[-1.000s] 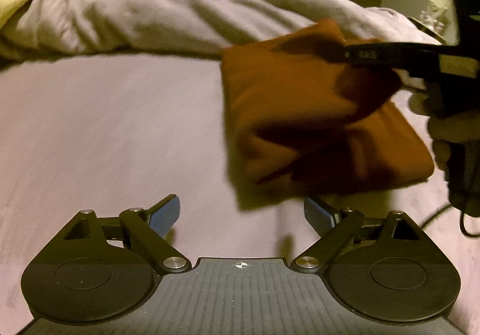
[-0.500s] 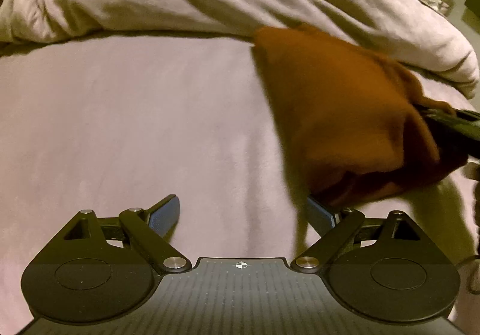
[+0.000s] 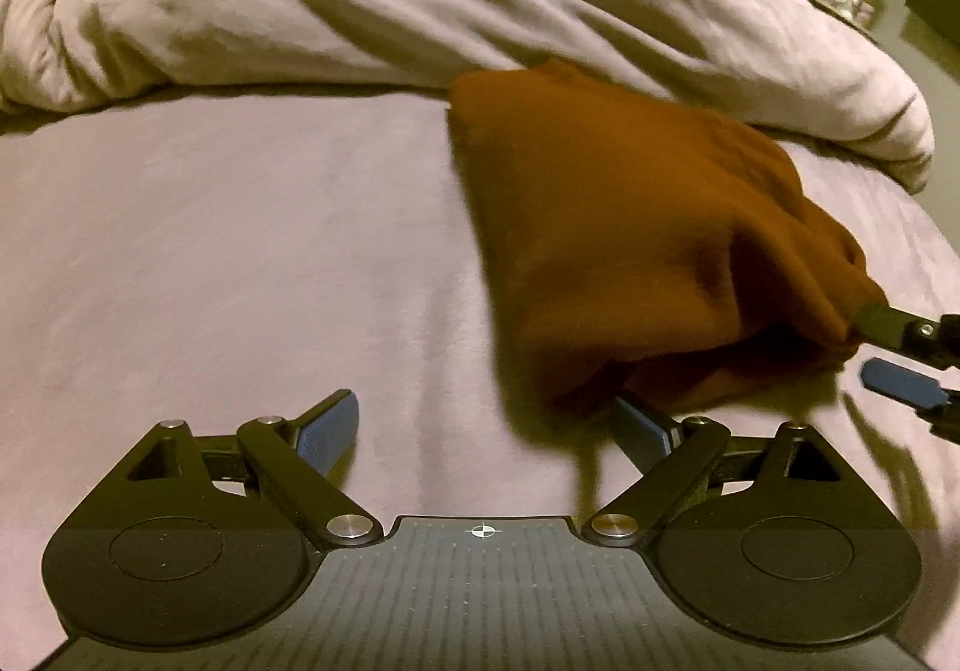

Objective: Fold small clothes

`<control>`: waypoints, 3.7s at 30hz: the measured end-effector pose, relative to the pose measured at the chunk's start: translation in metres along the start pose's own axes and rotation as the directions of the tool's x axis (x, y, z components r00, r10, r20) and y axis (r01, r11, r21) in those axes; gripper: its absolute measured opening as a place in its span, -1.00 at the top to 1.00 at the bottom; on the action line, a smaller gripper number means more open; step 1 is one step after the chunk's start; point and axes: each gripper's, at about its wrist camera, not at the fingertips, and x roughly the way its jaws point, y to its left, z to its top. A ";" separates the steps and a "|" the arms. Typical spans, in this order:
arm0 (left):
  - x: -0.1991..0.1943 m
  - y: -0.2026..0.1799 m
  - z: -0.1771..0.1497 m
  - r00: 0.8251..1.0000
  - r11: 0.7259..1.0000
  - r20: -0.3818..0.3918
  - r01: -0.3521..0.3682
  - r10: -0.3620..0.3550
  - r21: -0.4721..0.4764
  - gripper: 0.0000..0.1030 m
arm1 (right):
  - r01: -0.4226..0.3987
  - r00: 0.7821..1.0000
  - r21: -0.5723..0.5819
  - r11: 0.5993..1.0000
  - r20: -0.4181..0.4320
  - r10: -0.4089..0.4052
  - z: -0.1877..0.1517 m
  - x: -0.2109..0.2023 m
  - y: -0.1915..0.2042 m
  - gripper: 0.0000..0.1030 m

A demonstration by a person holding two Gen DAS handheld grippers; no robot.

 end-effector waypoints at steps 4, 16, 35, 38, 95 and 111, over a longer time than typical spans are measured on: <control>0.002 -0.004 0.008 1.000 1.000 -0.001 0.000 0.000 -0.020 -0.84 | -0.058 0.998 0.020 0.998 -0.028 0.059 0.000 0.014 0.010 0.10; 0.007 0.020 0.011 0.997 0.998 -0.072 -0.019 0.014 -0.063 -0.81 | 0.110 0.994 -0.190 0.976 0.019 -0.108 0.002 0.022 0.019 0.67; 0.012 -0.015 0.072 1.000 0.999 -0.004 -0.023 0.023 0.040 -0.89 | 0.072 0.997 -0.642 0.763 0.078 -0.028 -0.005 0.031 0.098 0.44; 0.020 -0.006 0.063 1.000 1.000 -0.031 -0.003 0.003 0.011 -0.97 | 0.080 0.996 -0.684 0.725 0.023 -0.089 -0.008 0.049 0.098 0.51; 0.050 0.023 0.095 0.995 0.965 0.075 0.089 -0.072 -0.247 -1.00 | 0.197 0.980 -0.581 0.790 0.105 -0.168 0.051 0.072 0.046 -0.31; 0.088 0.037 0.096 0.965 0.915 -0.035 0.236 -0.261 -0.327 -1.00 | -0.050 0.973 -0.147 0.988 -0.230 0.015 0.098 0.130 -0.016 -0.76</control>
